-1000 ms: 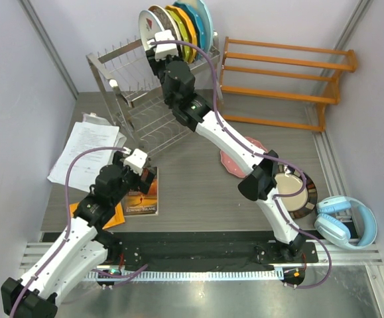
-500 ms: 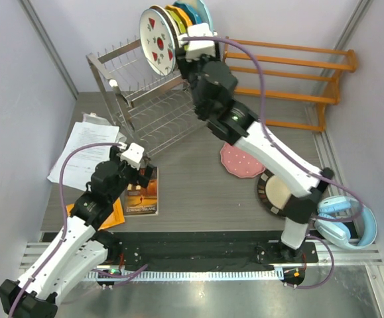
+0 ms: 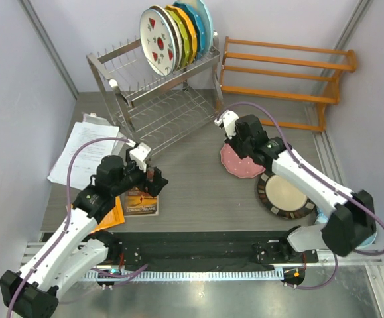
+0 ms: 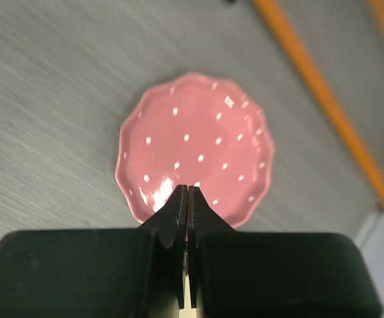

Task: Load the plates into the dish rack

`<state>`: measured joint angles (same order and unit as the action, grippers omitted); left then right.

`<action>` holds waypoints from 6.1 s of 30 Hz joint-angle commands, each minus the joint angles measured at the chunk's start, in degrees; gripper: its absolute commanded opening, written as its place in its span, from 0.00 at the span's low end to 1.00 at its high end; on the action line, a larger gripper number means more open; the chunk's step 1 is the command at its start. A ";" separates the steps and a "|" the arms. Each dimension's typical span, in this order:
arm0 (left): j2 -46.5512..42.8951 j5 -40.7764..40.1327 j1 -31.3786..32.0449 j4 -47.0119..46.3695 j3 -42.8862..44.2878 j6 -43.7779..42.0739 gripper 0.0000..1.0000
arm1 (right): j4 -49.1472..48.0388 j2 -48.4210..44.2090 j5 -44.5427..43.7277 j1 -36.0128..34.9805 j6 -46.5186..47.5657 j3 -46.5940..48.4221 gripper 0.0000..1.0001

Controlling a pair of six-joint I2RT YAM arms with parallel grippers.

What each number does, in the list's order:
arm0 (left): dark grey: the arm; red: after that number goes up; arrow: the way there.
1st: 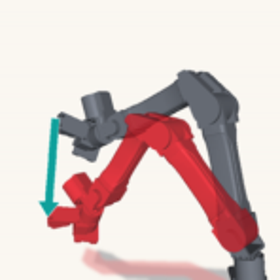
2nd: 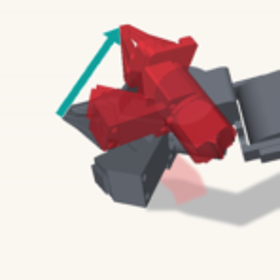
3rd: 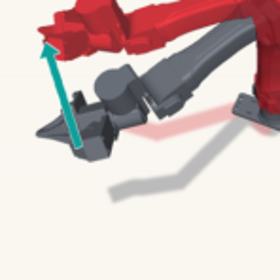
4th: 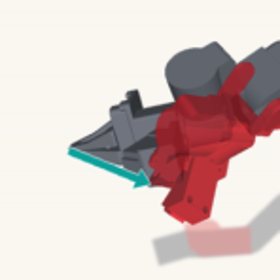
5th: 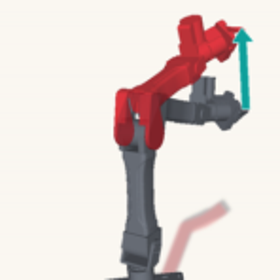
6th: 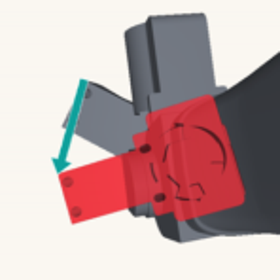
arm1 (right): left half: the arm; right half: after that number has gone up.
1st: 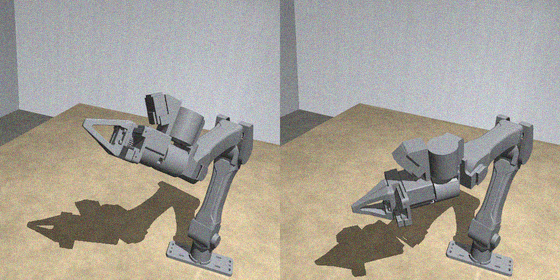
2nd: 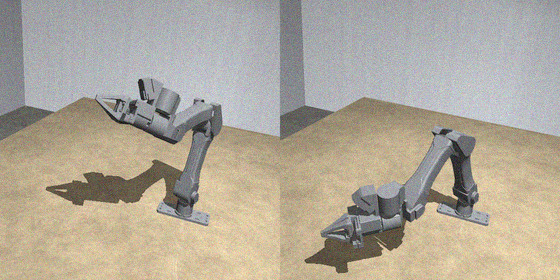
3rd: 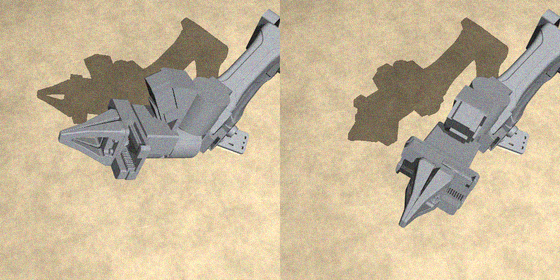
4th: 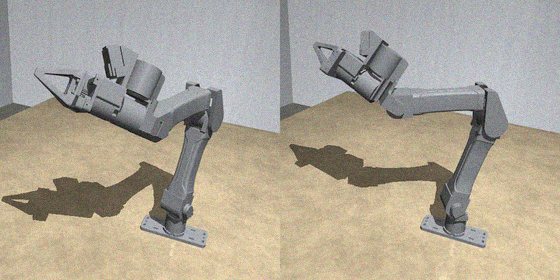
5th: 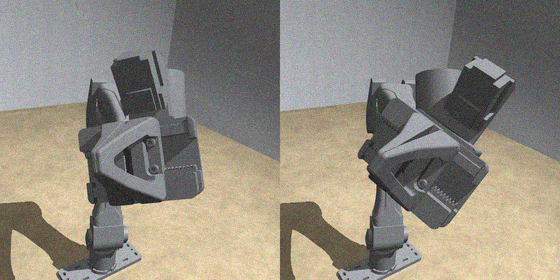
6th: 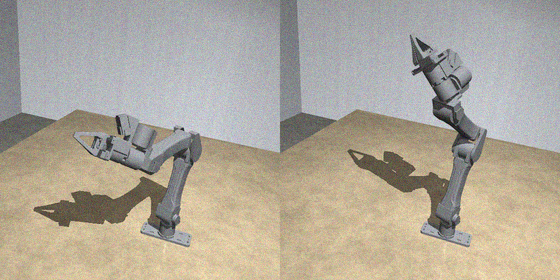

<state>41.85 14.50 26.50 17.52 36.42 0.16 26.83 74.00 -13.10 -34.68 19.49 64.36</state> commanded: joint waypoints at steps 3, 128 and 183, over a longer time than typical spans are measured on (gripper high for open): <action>3.59 6.50 -0.22 0.68 -0.91 10.46 0.97 | -3.00 8.87 12.31 7.25 2.39 -1.07 0.01; 52.91 -5.18 11.20 -20.61 5.15 47.66 0.25 | 8.15 47.22 71.82 24.74 -7.27 8.06 0.01; 5.44 -46.06 -11.54 -5.31 30.03 8.00 0.97 | -5.54 20.13 2.31 -7.59 -9.38 74.51 0.01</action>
<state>49.12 -26.09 19.51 13.13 69.19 -2.48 44.18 92.23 -3.88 -36.25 6.83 135.57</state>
